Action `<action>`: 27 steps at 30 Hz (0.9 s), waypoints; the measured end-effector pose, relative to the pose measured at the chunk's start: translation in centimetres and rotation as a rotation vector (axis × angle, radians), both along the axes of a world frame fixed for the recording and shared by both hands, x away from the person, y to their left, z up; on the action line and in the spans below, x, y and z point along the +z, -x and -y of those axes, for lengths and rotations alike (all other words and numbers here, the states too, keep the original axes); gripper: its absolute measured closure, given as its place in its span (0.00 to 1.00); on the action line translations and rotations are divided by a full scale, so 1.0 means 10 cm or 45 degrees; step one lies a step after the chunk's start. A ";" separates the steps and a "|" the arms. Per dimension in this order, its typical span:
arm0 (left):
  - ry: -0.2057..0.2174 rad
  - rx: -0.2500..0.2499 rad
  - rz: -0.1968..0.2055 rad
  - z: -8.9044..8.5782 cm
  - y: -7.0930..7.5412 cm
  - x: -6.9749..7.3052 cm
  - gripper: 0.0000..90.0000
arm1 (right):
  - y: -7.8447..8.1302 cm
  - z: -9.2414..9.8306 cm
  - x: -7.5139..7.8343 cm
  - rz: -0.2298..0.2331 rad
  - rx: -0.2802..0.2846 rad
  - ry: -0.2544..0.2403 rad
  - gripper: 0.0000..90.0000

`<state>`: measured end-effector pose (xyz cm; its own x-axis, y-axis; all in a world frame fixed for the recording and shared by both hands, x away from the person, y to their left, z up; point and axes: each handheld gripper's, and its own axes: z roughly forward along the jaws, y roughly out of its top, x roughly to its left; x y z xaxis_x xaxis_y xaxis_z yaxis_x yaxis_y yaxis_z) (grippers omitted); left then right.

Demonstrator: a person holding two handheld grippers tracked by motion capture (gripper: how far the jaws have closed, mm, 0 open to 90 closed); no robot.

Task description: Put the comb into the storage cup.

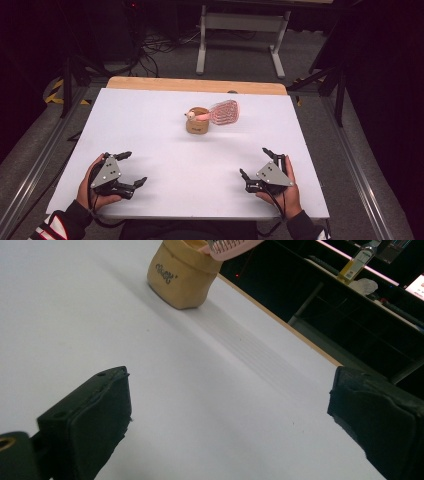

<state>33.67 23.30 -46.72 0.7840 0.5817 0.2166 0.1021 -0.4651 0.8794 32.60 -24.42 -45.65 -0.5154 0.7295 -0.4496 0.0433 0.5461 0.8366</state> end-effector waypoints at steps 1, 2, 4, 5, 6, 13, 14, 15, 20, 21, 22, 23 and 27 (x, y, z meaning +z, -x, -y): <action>0.004 0.000 -0.001 0.00 -0.01 0.00 0.07 | 0.01 0.02 -0.01 -0.004 -0.007 0.000 0.05; 0.007 0.003 -0.001 0.00 -0.01 0.00 0.07 | 0.01 0.05 -0.02 -0.011 -0.018 -0.003 0.05; 0.015 0.008 -0.002 -0.01 -0.01 0.01 0.07 | 0.02 0.11 -0.05 -0.027 -0.030 -0.018 0.05; 0.014 0.011 -0.003 -0.02 -0.02 0.01 0.07 | 0.02 0.14 -0.06 -0.034 -0.037 -0.029 0.05; 0.014 0.014 -0.003 -0.02 -0.02 0.01 0.07 | 0.02 0.16 -0.06 -0.040 -0.039 -0.039 0.05; 0.010 0.023 -0.003 -0.01 -0.01 0.01 0.07 | 0.03 0.17 -0.05 -0.035 -0.028 -0.074 0.05; 0.015 0.024 -0.002 -0.01 0.00 0.01 0.07 | 0.03 0.16 -0.05 -0.033 -0.027 -0.067 0.05; 0.012 0.022 0.001 -0.01 0.00 0.02 0.07 | 0.04 0.16 -0.04 -0.030 -0.027 -0.064 0.05; 0.016 0.017 0.003 -0.02 0.00 0.01 0.07 | 0.04 0.14 -0.03 -0.029 -0.023 -0.077 0.05; 0.017 0.015 0.004 -0.02 0.01 0.01 0.07 | 0.04 0.13 -0.03 -0.028 -0.023 -0.083 0.05; 0.017 0.015 0.004 -0.02 0.01 0.01 0.07 | 0.04 0.12 -0.03 -0.027 -0.027 -0.081 0.05; 0.026 0.017 0.004 -0.04 0.02 0.02 0.07 | 0.05 0.12 -0.02 -0.026 -0.026 -0.080 0.05; 0.023 0.023 0.013 -0.05 0.03 0.02 0.07 | 0.06 0.09 -0.02 -0.022 -0.019 -0.076 0.05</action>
